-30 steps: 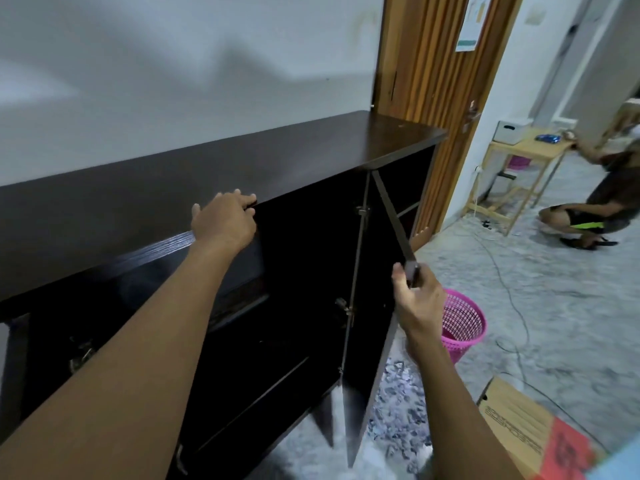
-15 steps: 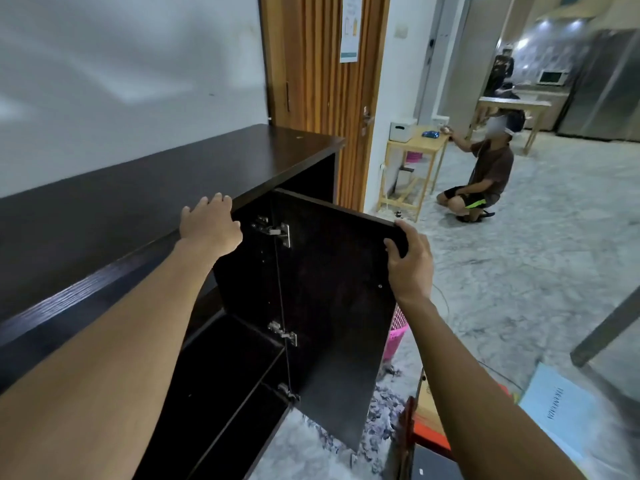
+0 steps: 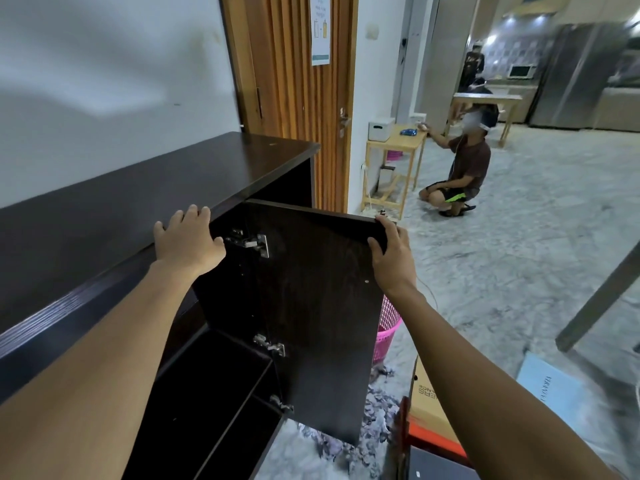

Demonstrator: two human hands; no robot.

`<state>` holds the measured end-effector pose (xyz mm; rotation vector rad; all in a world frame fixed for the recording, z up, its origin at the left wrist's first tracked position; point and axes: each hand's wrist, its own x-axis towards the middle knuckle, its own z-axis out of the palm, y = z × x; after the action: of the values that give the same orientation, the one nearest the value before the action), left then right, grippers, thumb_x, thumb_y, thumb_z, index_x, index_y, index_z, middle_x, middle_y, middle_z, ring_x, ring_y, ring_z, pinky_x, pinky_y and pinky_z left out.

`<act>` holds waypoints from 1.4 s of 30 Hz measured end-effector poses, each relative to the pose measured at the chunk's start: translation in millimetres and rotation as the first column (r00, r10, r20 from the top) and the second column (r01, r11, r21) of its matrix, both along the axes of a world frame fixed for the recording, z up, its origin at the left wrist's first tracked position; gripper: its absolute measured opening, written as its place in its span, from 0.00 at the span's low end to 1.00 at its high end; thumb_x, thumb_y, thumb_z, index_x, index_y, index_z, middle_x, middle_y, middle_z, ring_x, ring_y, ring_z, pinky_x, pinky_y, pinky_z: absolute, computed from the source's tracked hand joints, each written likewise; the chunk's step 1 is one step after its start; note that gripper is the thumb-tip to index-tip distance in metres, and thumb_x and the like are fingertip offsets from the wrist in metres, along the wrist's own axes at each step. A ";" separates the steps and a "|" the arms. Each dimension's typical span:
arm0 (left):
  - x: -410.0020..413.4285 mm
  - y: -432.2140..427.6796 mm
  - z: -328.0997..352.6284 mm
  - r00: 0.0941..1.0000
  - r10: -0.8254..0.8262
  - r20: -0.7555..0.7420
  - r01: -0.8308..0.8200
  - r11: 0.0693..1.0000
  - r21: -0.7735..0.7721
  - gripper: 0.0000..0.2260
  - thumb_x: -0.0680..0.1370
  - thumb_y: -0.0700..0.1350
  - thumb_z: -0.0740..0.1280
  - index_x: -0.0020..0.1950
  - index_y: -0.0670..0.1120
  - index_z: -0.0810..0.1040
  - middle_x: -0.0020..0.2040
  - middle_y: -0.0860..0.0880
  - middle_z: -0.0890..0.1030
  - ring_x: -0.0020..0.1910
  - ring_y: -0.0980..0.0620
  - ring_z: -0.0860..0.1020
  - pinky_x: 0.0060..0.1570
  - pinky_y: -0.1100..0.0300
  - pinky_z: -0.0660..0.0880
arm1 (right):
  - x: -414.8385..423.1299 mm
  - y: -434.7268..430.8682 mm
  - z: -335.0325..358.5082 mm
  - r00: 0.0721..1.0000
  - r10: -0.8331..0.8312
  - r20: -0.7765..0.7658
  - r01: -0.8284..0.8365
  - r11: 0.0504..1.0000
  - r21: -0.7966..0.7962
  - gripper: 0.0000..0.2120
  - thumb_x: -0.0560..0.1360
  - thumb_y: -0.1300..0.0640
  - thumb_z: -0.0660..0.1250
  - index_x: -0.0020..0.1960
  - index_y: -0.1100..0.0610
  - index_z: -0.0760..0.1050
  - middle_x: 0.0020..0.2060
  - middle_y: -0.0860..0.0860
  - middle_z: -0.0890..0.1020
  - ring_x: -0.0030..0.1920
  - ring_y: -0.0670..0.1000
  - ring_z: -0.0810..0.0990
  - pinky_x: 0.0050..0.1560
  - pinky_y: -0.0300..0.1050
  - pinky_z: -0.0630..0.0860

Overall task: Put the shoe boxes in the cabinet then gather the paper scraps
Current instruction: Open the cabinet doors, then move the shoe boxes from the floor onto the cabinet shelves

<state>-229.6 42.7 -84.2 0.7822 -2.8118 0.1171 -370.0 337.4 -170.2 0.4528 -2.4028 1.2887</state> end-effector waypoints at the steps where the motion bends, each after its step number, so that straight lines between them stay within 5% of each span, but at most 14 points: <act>1: 3.3 6.9 -1.1 1.000 0.006 -0.005 -0.007 1.000 -0.013 0.27 0.79 0.55 0.61 0.76 0.47 0.63 0.78 0.44 0.61 0.76 0.42 0.59 0.72 0.38 0.56 | 4.0 3.5 -1.4 1.000 -0.007 -0.021 0.008 0.999 0.035 0.23 0.82 0.54 0.63 0.76 0.48 0.64 0.70 0.55 0.68 0.66 0.57 0.72 0.52 0.48 0.77; 3: 11.7 29.4 -6.7 0.996 -0.034 -0.078 0.034 0.999 0.001 0.24 0.78 0.55 0.62 0.73 0.48 0.68 0.74 0.42 0.67 0.73 0.40 0.63 0.71 0.38 0.57 | 18.0 15.6 -6.2 0.997 -0.031 -0.072 0.035 0.997 0.066 0.26 0.81 0.52 0.64 0.77 0.46 0.61 0.73 0.54 0.65 0.71 0.55 0.68 0.55 0.50 0.77; 7: 28.3 96.6 -31.2 0.934 -0.218 -0.282 0.304 0.901 0.309 0.21 0.79 0.53 0.63 0.71 0.48 0.71 0.68 0.45 0.75 0.67 0.44 0.72 0.66 0.45 0.70 | 70.5 55.8 -28.7 0.999 -0.038 -0.037 0.041 0.997 0.072 0.26 0.81 0.50 0.63 0.77 0.47 0.62 0.74 0.52 0.65 0.72 0.50 0.66 0.53 0.45 0.73; 15: 45.6 221.2 -102.6 0.866 -0.448 -0.220 0.464 0.560 0.686 0.17 0.79 0.53 0.64 0.66 0.51 0.77 0.66 0.50 0.78 0.64 0.51 0.75 0.56 0.61 0.69 | 172.4 167.5 -88.5 0.972 -0.097 0.215 0.085 0.994 0.064 0.20 0.81 0.52 0.65 0.72 0.50 0.70 0.68 0.52 0.73 0.67 0.51 0.72 0.63 0.41 0.68; 18: 57.6 263.8 -131.2 0.847 -0.480 -0.227 0.458 0.443 0.771 0.16 0.79 0.50 0.65 0.65 0.47 0.79 0.62 0.48 0.80 0.54 0.55 0.78 0.46 0.70 0.70 | 196.4 210.1 -110.5 0.938 -0.164 0.304 0.143 0.986 0.091 0.19 0.81 0.49 0.63 0.71 0.47 0.71 0.68 0.49 0.74 0.67 0.51 0.73 0.64 0.53 0.73; 20: 65.1 293.3 -149.2 0.845 -0.488 -0.220 0.438 0.394 0.808 0.14 0.79 0.48 0.65 0.63 0.45 0.80 0.60 0.46 0.81 0.52 0.54 0.78 0.46 0.66 0.70 | 208.8 234.1 -127.5 0.923 -0.187 0.336 0.173 0.982 0.072 0.20 0.80 0.46 0.62 0.70 0.48 0.72 0.66 0.50 0.76 0.67 0.52 0.73 0.65 0.58 0.72; 25: 71.5 355.3 -204.9 0.852 -0.502 -0.146 0.345 0.331 0.878 0.14 0.80 0.48 0.66 0.64 0.44 0.79 0.63 0.44 0.80 0.60 0.48 0.77 0.57 0.57 0.72 | 220.0 288.6 -175.1 0.873 -0.218 0.437 0.203 0.976 0.082 0.18 0.81 0.50 0.63 0.71 0.50 0.72 0.70 0.52 0.74 0.72 0.53 0.68 0.71 0.55 0.67; 28: 61.8 387.6 -257.3 0.857 -0.506 -0.100 0.294 0.319 0.901 0.14 0.80 0.50 0.65 0.63 0.47 0.79 0.61 0.48 0.80 0.60 0.50 0.77 0.57 0.56 0.71 | 212.6 318.1 -221.0 0.835 -0.229 0.501 0.224 0.972 0.070 0.18 0.81 0.50 0.63 0.70 0.49 0.72 0.67 0.51 0.76 0.68 0.51 0.73 0.66 0.54 0.72; 33: 44.6 428.4 -389.4 0.909 -0.416 -0.010 0.146 0.296 0.944 0.14 0.79 0.50 0.66 0.63 0.48 0.78 0.46 0.55 0.80 0.35 0.63 0.76 0.33 0.70 0.69 | 194.5 357.8 -347.6 0.739 -0.277 0.614 0.297 0.952 0.073 0.18 0.80 0.50 0.64 0.69 0.51 0.74 0.62 0.54 0.80 0.62 0.54 0.78 0.64 0.50 0.73; 38: 15.8 433.2 -550.4 0.939 -0.343 0.027 0.090 0.323 0.942 0.19 0.80 0.51 0.65 0.70 0.48 0.73 0.62 0.46 0.78 0.47 0.57 0.78 0.47 0.62 0.71 | 174.5 386.5 -502.9 0.630 -0.302 0.715 0.352 0.932 0.084 0.20 0.80 0.52 0.64 0.70 0.56 0.73 0.65 0.57 0.78 0.66 0.56 0.76 0.64 0.47 0.70; 42: 7.9 438.3 -679.4 0.970 -0.240 0.031 0.063 0.373 0.926 0.25 0.79 0.54 0.65 0.74 0.48 0.66 0.72 0.46 0.71 0.68 0.46 0.72 0.63 0.55 0.69 | 157.8 410.3 -620.1 0.596 -0.412 0.689 0.445 0.884 0.144 0.26 0.77 0.48 0.65 0.71 0.60 0.71 0.69 0.61 0.72 0.71 0.59 0.68 0.70 0.49 0.65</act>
<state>-221.7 481.0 -763.6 0.6491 -2.8960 -1.6614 -212.2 747.7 -790.3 -0.7738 -2.7881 1.4330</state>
